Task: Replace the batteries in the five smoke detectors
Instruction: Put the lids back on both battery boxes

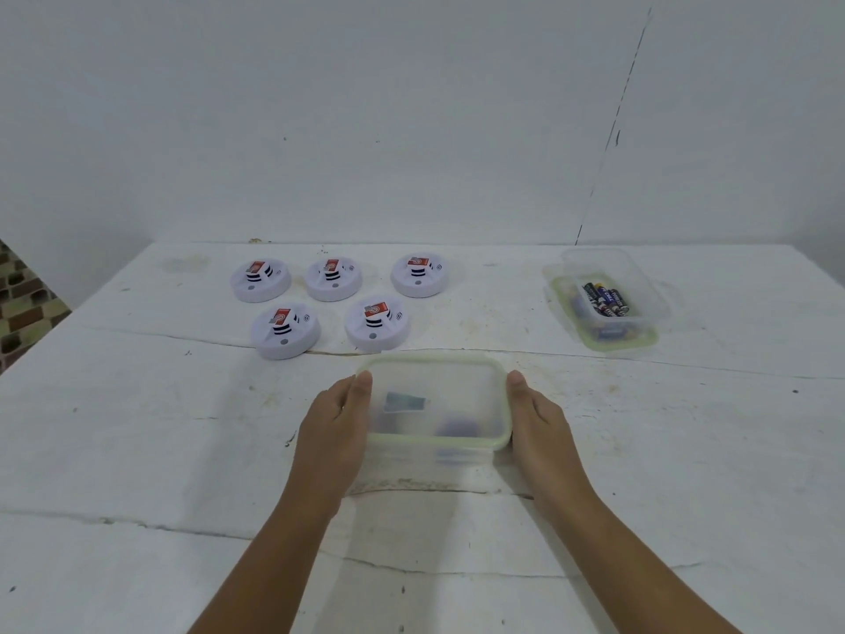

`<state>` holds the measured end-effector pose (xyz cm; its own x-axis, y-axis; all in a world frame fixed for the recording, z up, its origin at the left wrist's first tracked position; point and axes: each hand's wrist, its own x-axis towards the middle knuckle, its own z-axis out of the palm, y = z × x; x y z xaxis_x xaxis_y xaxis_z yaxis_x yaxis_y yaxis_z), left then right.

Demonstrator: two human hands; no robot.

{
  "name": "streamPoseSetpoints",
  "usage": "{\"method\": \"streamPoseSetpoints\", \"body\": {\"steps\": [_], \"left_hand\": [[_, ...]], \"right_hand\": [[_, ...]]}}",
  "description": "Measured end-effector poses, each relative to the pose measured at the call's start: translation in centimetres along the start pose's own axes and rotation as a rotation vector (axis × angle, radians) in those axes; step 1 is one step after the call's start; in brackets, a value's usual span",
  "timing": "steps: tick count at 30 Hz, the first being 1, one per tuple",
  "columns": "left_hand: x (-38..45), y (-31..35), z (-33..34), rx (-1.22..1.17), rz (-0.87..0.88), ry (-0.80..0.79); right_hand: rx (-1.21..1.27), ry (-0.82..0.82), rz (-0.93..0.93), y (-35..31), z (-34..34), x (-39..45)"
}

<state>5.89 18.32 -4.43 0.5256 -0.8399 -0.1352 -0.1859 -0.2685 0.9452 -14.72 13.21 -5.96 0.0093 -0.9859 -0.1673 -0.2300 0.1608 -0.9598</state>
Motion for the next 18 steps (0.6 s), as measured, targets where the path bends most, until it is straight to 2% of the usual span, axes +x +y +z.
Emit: {"method": "streamPoseSetpoints", "body": {"steps": [8,12,18], "left_hand": [[-0.77,-0.58,-0.02,-0.265,-0.114,-0.099],[-0.69,-0.32,-0.41,-0.236,-0.163,-0.143],[-0.92,-0.45,-0.50,-0.199,-0.136,-0.148]], "right_hand": [[-0.025,-0.013,0.020,-0.51,0.03,-0.29],[-0.026,-0.009,0.025,-0.54,0.14,-0.27],[-0.007,-0.023,0.038,-0.67,0.10,-0.56]]}}
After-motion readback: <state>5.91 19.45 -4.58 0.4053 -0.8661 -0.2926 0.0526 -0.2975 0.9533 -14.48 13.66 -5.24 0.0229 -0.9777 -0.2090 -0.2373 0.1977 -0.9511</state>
